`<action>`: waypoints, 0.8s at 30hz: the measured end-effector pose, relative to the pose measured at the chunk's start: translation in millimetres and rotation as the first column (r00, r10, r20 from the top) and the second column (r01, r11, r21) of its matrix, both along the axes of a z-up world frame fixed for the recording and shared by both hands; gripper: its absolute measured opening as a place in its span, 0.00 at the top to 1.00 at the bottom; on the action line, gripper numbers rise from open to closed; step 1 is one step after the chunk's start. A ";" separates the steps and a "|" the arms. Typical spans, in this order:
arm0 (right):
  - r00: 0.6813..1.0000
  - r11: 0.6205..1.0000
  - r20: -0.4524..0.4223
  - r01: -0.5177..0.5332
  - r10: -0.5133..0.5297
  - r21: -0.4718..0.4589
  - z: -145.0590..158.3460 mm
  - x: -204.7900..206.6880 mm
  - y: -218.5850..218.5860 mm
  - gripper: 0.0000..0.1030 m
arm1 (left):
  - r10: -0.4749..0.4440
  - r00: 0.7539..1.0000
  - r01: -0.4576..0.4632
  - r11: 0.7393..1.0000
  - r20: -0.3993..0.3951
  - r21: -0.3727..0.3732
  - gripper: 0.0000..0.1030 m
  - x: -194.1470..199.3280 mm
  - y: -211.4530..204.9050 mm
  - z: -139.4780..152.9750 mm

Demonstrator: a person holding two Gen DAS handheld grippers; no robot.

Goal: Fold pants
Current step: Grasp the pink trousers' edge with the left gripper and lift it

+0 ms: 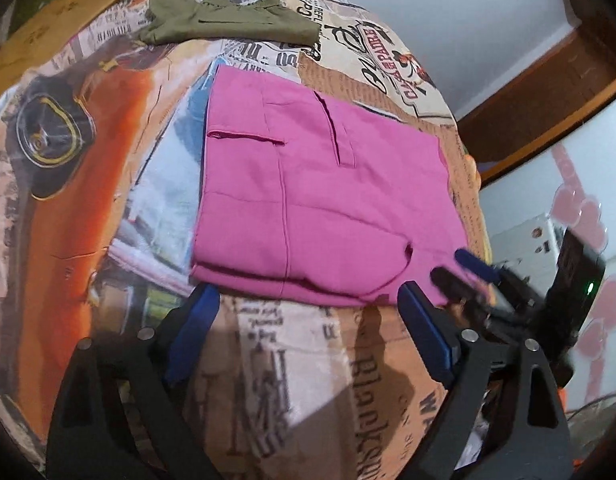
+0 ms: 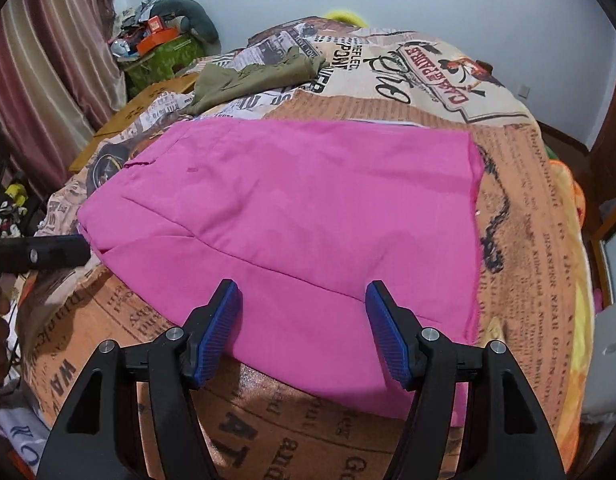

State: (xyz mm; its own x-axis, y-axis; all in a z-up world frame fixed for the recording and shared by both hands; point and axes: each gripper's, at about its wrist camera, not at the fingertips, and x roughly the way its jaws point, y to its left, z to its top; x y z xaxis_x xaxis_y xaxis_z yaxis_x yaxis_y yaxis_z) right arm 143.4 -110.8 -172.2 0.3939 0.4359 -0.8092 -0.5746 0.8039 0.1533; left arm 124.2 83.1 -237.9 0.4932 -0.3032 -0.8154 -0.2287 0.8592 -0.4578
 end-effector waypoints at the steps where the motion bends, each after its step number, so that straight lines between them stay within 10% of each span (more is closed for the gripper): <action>1: 1.000 1.000 -0.006 -0.002 0.002 0.006 -1.0 -0.2 -0.9 0.40 | 0.005 1.000 -0.005 1.000 0.000 -0.012 0.12 1.6 1.6 -0.6; 9: 0.999 1.000 -0.036 -0.014 0.015 0.028 -3.4 0.1 -3.4 0.39 | 0.068 0.998 -0.070 0.987 -0.015 -0.143 0.12 20.9 19.2 -5.4; 17: 0.999 0.999 -0.047 -0.013 0.015 0.043 -3.9 0.5 -5.2 0.39 | 0.143 0.988 -0.147 0.986 -0.050 -0.076 0.67 33.8 26.4 -5.5; 24: 0.999 0.999 -0.052 -0.012 0.014 0.038 -2.4 2.5 -4.5 0.39 | 0.132 0.991 -0.132 0.990 0.001 0.044 0.77 33.9 15.9 8.0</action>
